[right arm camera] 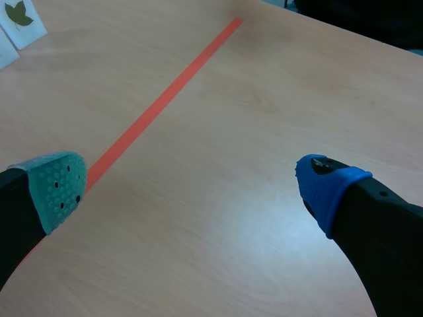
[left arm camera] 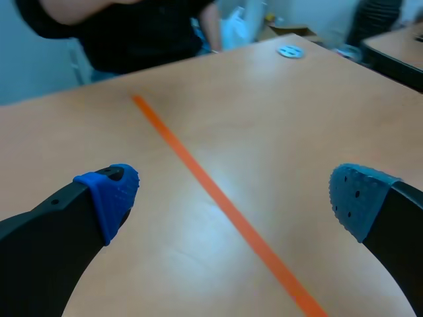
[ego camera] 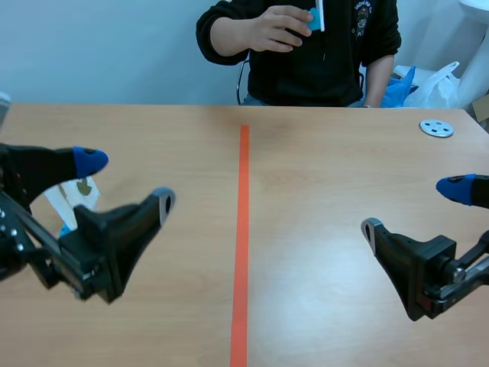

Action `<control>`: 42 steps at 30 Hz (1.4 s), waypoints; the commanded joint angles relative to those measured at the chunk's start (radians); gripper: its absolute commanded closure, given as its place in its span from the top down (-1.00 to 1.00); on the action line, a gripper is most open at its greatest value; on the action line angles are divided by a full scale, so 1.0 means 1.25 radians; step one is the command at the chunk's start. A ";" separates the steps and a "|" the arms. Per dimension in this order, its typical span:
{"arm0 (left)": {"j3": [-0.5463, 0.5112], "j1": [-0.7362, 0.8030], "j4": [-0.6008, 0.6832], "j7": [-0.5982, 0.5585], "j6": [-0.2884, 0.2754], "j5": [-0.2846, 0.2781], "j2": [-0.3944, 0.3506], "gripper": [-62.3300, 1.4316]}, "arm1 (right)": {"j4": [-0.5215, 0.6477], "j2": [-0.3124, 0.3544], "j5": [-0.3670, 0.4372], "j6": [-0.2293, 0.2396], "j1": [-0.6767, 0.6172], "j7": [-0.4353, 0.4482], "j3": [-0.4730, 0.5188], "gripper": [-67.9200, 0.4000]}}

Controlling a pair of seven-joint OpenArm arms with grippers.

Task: Sort the leaf by its shape. The table is split by an orange tape line. A compound leaf with several leaflets goes to the left side, a simple leaf with one blade goes to the right side. Return to the home posture when a red brick is placed on the table.

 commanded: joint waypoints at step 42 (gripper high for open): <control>-0.003 0.016 0.002 -0.008 -0.057 -0.003 0.004 0.99 | 0.014 0.007 0.008 0.001 0.036 -0.051 0.007 1.00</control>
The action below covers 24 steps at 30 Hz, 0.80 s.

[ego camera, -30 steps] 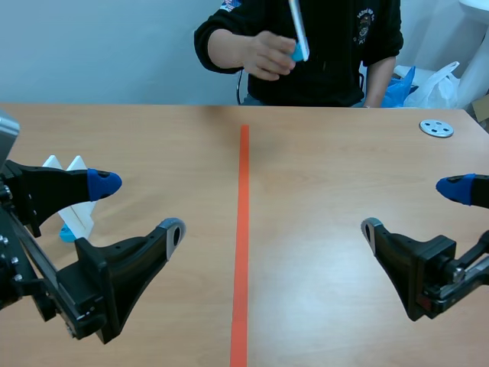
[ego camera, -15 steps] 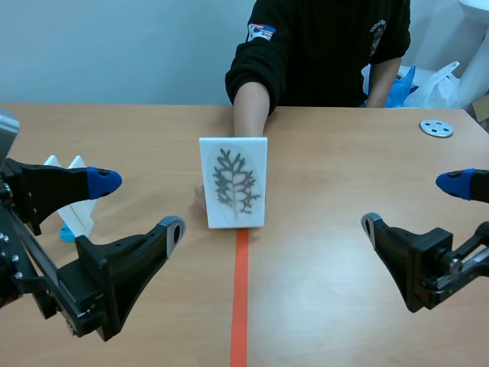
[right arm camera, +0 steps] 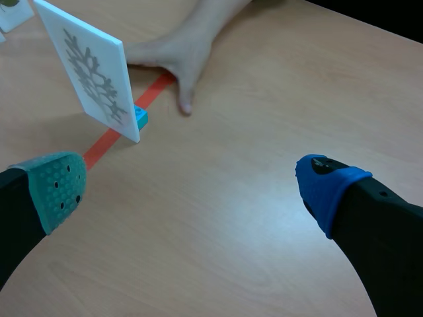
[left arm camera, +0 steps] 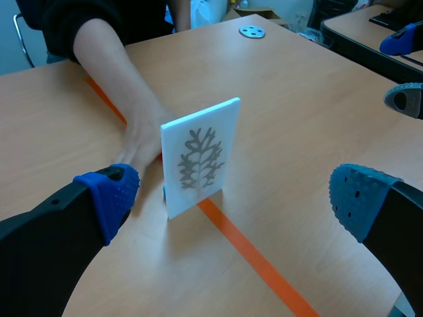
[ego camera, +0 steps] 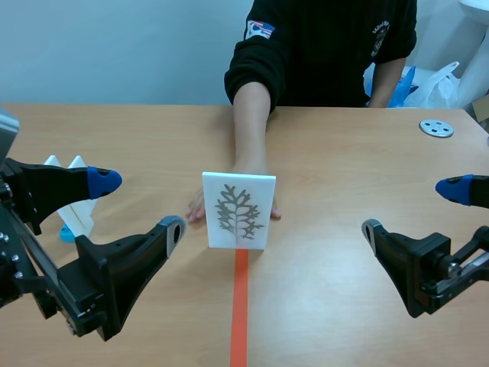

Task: Sort the leaf by its shape. The table is split by an orange tape line. A compound leaf with several leaflets goes to the left side, a simple leaf with one blade goes to the right side. Return to the home posture when a red brick is placed on the table.

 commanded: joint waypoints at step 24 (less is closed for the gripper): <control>-0.002 -0.002 0.003 -0.014 0.001 -0.005 0.004 0.99 | -0.109 0.022 -0.004 0.033 0.182 -0.019 -0.083 1.00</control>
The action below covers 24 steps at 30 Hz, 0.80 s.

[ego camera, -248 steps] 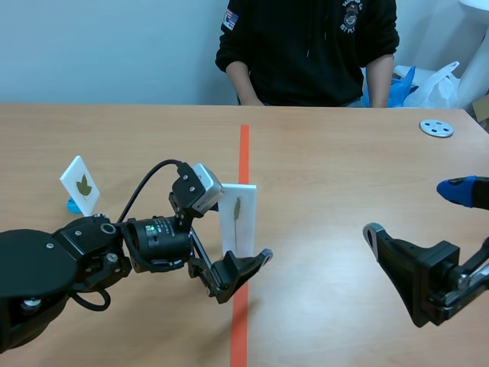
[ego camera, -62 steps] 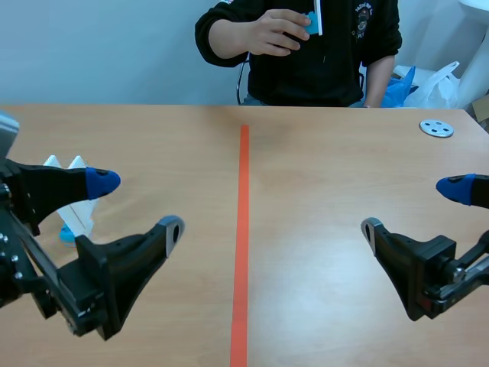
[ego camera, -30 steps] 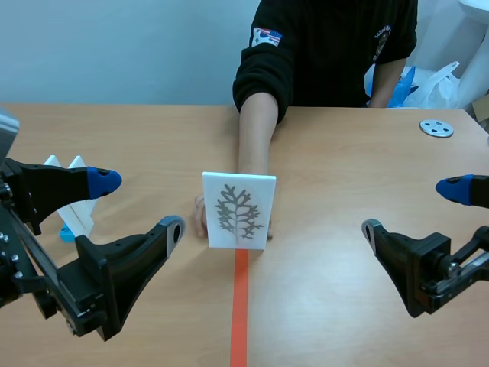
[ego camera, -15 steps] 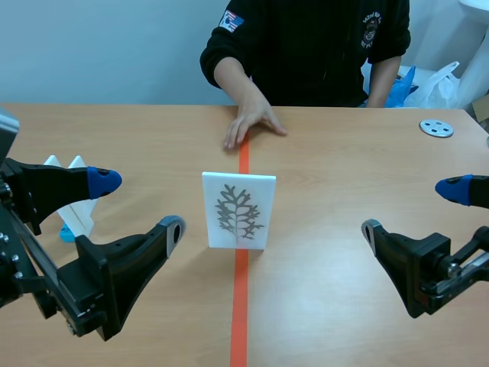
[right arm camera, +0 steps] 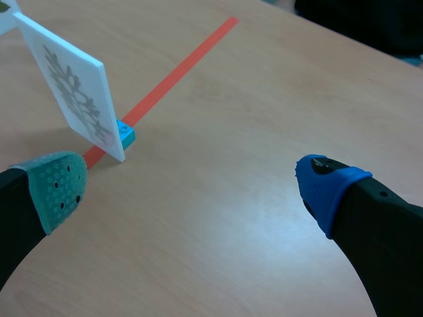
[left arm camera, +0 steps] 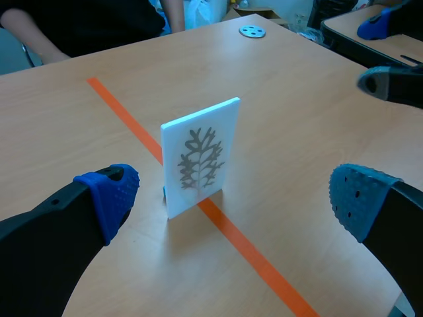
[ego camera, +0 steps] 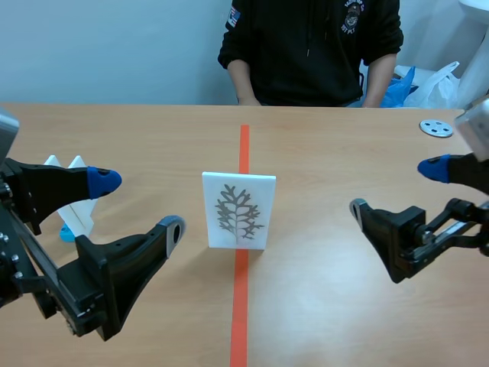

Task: Sort the leaf by its shape. The table is split by an orange tape line. A compound leaf with several leaflets goes to the left side, a simple leaf with one blade goes to the right side. Return to the home posture when a red brick is placed on the table.

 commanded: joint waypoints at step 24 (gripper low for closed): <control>-0.003 -0.002 0.003 -0.016 0.007 0.032 0.030 0.99 | -0.430 -0.131 -0.185 0.003 0.409 0.128 -0.358 1.00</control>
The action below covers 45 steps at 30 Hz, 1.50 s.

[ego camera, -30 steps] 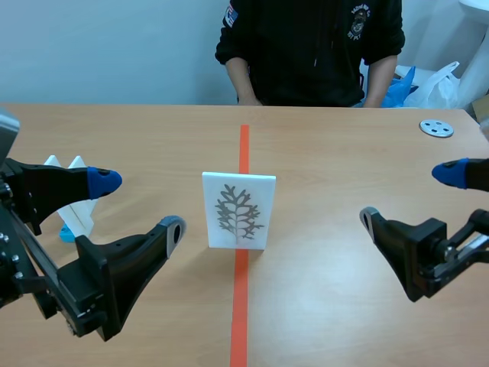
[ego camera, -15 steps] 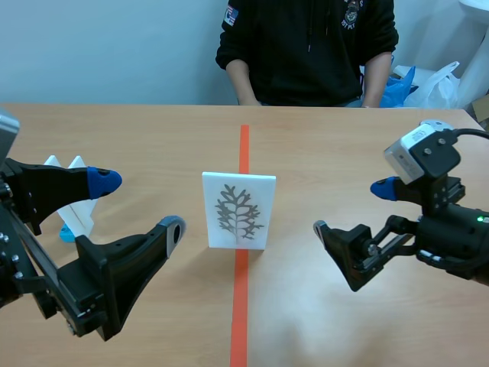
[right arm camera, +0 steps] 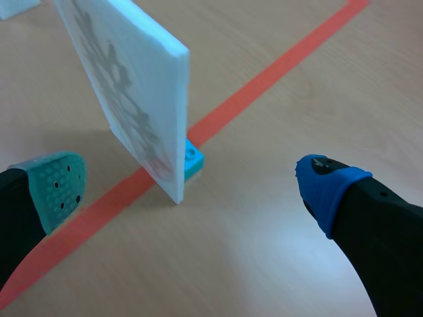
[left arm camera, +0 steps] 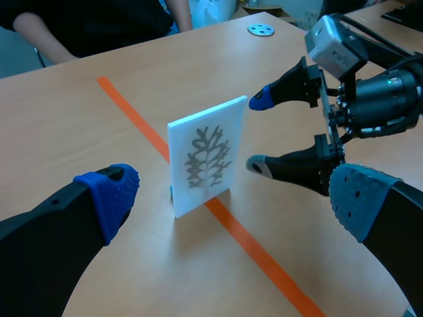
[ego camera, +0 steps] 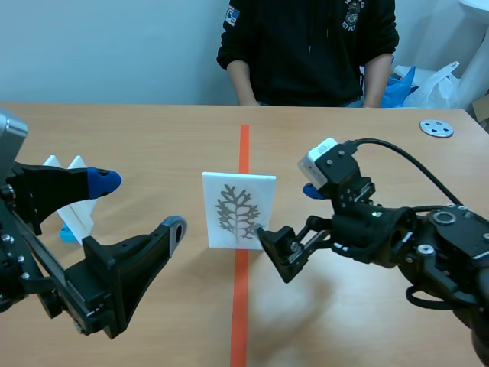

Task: Sort the leaf by its shape. The table is split by an orange tape line. A compound leaf with several leaflets goes to the left side, a simple leaf with one blade goes to the right side. Return to the home posture when a red brick is placed on the table.

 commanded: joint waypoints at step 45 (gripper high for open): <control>-0.003 -0.002 0.004 -0.014 0.002 -0.002 0.002 0.99 | -0.189 -0.124 -0.125 -0.078 0.087 0.153 -0.119 -0.89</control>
